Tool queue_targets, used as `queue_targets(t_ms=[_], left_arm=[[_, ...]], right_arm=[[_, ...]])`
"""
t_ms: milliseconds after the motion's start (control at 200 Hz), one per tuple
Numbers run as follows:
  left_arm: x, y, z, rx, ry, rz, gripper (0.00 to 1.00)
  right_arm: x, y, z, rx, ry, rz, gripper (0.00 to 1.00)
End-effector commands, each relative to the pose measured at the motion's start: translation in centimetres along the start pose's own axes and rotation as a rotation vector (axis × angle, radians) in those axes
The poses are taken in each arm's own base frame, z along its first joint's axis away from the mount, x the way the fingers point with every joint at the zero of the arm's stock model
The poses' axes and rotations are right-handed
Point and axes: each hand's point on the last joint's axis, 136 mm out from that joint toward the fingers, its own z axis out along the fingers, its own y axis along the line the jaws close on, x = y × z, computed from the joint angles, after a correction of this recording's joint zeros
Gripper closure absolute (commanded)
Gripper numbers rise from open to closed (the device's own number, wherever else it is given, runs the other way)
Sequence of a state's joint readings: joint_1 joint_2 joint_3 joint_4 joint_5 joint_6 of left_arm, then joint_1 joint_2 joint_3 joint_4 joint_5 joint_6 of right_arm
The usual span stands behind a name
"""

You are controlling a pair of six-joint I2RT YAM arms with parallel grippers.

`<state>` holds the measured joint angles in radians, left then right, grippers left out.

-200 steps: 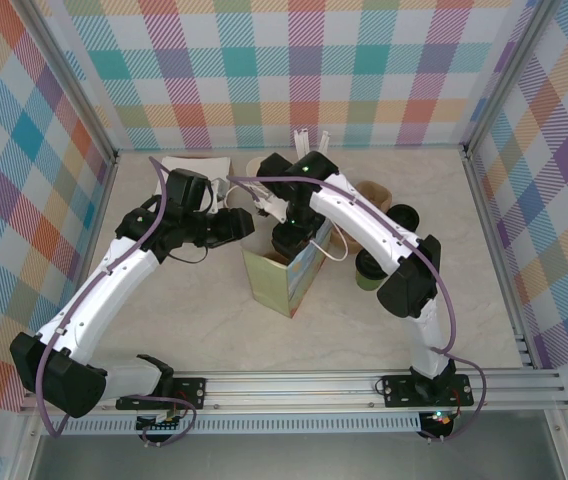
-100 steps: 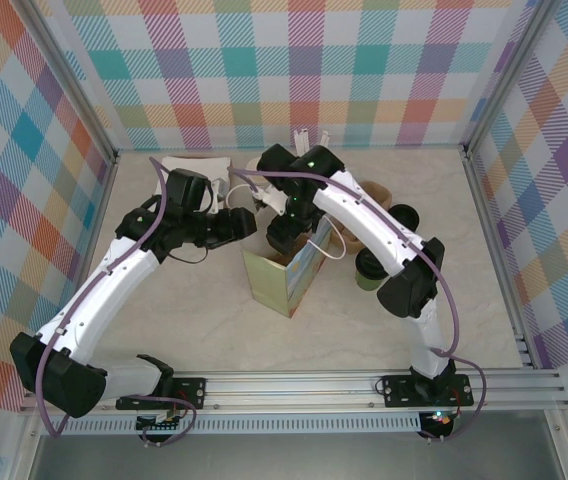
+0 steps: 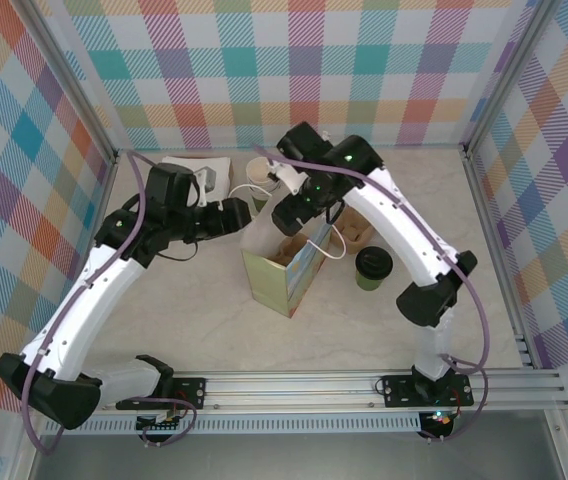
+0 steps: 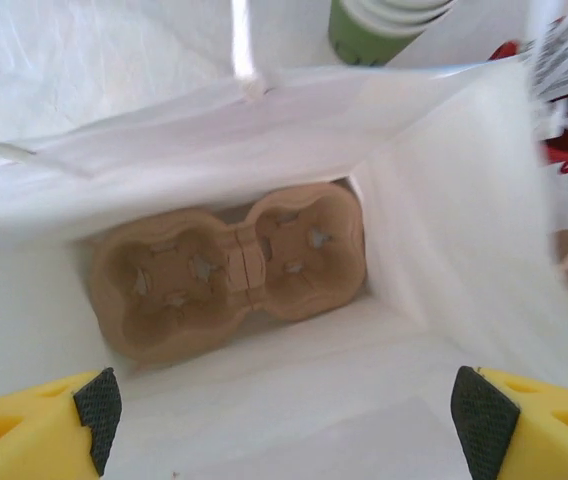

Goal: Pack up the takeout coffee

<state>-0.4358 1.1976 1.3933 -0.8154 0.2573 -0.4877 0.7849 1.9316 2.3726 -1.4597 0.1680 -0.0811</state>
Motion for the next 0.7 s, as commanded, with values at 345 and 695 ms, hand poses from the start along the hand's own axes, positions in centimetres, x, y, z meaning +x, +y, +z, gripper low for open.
queue_targets(t_ms=[345, 695], left_arm=[[-3.7, -2.8, -1.7, 0.002, 0.003, 0.302, 0.26], [-7.3, -6.7, 2.2, 0.077, 0.057, 0.575, 0.27]], right_arm=[[0.0, -3.8, -7.5, -0.019, -0.351, 0.272, 0.00], [6.2, -6.5, -7.0, -0.051, -0.381, 0.524, 0.00]])
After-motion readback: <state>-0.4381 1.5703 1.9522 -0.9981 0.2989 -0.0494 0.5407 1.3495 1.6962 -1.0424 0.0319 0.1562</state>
